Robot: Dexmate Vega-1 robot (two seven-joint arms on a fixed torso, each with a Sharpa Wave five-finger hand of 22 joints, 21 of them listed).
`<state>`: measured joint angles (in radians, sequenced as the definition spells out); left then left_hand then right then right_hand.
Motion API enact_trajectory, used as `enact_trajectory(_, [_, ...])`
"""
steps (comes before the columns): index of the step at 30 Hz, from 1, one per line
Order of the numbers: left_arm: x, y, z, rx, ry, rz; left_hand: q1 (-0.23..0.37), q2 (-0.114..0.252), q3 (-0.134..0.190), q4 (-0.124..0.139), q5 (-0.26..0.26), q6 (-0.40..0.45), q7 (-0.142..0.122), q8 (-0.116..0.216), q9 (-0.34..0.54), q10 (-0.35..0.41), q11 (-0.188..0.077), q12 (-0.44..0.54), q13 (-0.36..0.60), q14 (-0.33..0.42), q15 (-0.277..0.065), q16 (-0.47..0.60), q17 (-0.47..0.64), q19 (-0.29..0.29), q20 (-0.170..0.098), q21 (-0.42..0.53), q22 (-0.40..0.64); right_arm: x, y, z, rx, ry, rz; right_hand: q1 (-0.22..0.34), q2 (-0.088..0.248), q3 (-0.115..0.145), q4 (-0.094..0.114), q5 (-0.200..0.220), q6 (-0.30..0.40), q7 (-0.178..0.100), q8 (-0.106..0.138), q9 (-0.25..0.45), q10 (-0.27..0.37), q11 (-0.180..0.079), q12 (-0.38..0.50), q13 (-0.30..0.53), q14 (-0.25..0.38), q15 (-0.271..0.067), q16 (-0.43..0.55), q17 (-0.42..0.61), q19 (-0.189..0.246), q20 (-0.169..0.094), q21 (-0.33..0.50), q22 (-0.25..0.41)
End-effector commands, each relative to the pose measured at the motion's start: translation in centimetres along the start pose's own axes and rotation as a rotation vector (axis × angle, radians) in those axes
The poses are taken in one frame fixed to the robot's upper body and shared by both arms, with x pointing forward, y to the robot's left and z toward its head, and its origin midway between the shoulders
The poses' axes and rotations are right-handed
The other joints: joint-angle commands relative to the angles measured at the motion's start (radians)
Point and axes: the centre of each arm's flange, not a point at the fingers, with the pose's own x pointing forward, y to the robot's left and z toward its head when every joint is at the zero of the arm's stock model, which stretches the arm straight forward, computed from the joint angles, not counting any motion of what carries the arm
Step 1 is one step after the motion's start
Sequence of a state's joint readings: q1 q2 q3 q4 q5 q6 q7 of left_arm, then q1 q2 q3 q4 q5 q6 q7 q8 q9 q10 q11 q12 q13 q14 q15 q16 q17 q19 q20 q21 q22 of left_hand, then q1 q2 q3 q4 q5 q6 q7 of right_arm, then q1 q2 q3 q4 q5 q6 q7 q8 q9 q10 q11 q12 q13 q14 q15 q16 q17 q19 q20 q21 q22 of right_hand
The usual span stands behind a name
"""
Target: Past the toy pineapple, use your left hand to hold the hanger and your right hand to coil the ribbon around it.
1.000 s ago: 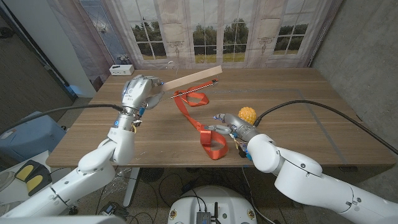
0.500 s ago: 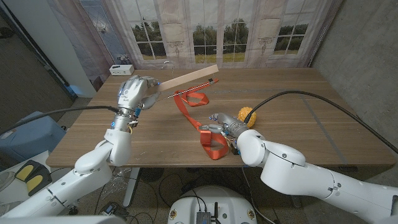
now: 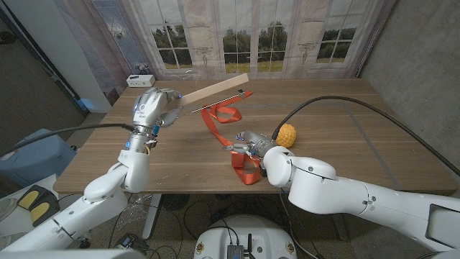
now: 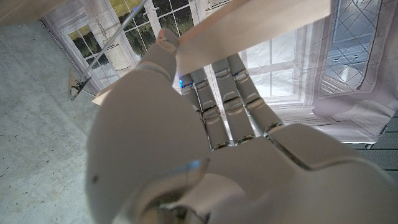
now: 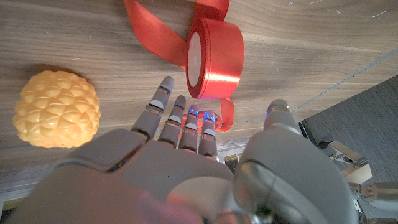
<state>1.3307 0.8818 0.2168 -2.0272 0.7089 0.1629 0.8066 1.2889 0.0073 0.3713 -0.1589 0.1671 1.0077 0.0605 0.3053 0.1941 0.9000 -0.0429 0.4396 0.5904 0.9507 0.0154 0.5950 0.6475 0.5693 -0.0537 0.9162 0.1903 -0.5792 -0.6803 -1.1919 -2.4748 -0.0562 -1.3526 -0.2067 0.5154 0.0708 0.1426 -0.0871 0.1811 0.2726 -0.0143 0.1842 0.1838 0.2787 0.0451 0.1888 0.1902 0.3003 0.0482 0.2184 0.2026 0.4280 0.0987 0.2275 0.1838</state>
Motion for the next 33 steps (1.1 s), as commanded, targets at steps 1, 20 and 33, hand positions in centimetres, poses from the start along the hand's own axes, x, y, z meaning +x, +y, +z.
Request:
enact_trajectory(1, [-0.3,0.0,-0.3,0.001,0.011,0.002,0.137,0.141,0.003,0.002,0.005,0.043,-0.002,0.005,0.055,0.019,-0.011,-0.004,0.006,0.159,-0.247,-0.001,0.006,-0.006,-0.048,0.008,0.000,1.3,0.6,1.3,-0.061,0.014,0.061,-0.017,-0.003,-0.007,0.004,0.002,-0.011,0.002,-0.001,0.004,-0.007,0.003,0.002,0.004,0.015,0.005,0.007,0.003,0.012,0.006,0.005,0.001])
enact_trajectory(20, [-0.6,0.1,-0.5,-0.003,0.012,0.000,0.138,0.140,0.003,0.001,0.005,0.045,-0.002,0.003,0.056,0.025,-0.009,-0.010,0.009,0.164,-0.247,-0.008,0.016,-0.010,-0.049,0.022,-0.002,3.1,1.4,1.2,-0.198,0.216,0.148,0.073,0.008,0.026,-0.054,0.020,-0.074,-0.020,-0.004,0.005,-0.070,-0.055,-0.007,0.005,0.047,-0.038,0.005,-0.009,0.067,0.008,0.016,0.001])
enact_trajectory(33, [-0.4,0.1,-0.4,0.002,0.011,0.002,0.138,0.139,0.003,0.002,0.005,0.045,-0.004,0.002,0.059,0.026,-0.010,-0.014,0.015,0.167,-0.247,-0.014,0.022,-0.016,-0.048,0.030,-0.003,2.2,0.9,1.2,-0.099,0.253,0.273,-0.101,-0.049,-0.065,0.025,0.017,-0.103,-0.002,0.009,0.008,-0.052,0.007,0.014,0.007,0.170,-0.023,0.041,0.010,0.221,0.023,0.060,0.005])
